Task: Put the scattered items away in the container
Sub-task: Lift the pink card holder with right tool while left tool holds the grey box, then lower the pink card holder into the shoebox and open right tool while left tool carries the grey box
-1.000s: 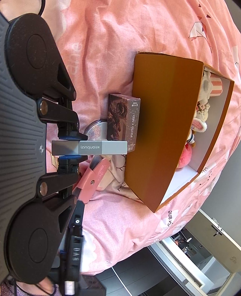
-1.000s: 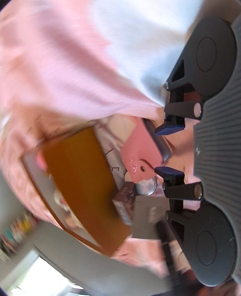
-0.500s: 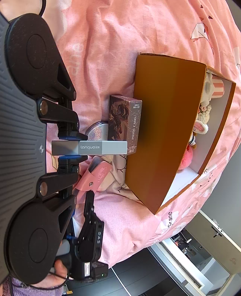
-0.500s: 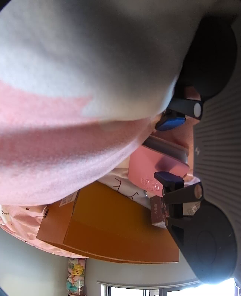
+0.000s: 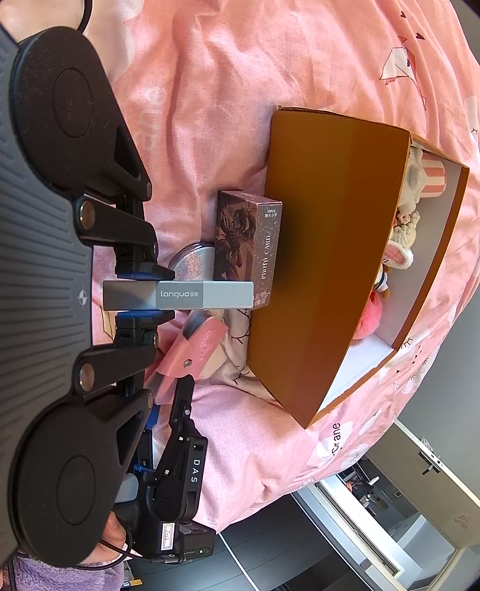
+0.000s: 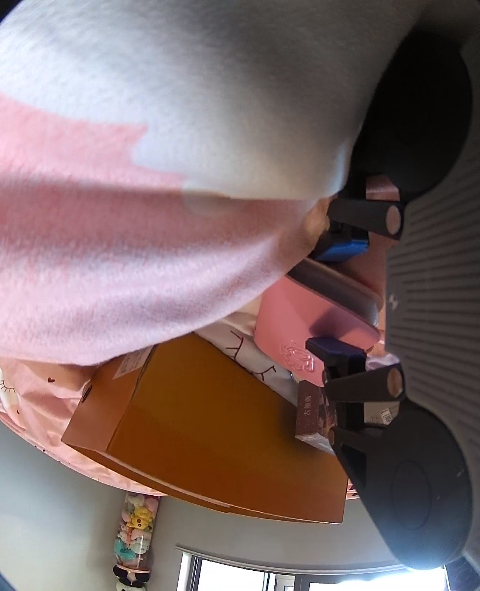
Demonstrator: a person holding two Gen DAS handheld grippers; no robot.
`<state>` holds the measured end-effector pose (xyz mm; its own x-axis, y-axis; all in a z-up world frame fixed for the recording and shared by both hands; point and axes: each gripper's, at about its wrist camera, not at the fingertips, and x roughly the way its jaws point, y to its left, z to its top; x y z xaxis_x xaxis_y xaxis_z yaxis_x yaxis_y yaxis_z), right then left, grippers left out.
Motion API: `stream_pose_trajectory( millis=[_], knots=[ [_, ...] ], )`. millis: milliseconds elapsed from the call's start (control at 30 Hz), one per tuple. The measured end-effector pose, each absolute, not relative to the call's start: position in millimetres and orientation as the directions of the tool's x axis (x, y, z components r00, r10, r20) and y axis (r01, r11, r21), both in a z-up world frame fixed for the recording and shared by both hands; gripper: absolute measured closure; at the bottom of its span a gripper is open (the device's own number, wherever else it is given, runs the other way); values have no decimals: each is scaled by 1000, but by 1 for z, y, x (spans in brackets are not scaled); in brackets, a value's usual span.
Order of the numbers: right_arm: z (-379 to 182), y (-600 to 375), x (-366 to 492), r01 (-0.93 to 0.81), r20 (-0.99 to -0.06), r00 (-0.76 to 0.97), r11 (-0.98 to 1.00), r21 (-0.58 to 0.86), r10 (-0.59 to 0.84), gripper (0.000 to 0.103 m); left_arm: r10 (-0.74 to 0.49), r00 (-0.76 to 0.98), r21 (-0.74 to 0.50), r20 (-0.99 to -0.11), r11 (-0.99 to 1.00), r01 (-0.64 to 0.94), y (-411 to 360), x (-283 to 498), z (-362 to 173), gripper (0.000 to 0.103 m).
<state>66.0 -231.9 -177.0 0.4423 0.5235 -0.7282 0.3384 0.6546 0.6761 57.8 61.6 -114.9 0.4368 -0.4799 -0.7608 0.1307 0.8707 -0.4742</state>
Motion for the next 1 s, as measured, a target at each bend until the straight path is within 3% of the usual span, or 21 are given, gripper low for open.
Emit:
stream_pose_trajectory(
  millis=[433,733,1000],
  knots=[
    [-134,-221,66,136,-638,565,704,698,523,84,-479,463,-476,-746,869,133,66,56,-104,86],
    [-104,-257,72,33,-629,554,741,671,546,85,-505,504,-500,-701,852,158,76,54,-76,86],
    [-58,-260,78,-69,-550,548,689,721,631,85,-474,566,-462,-675,869,176,93,58,-42,86]
  ],
)
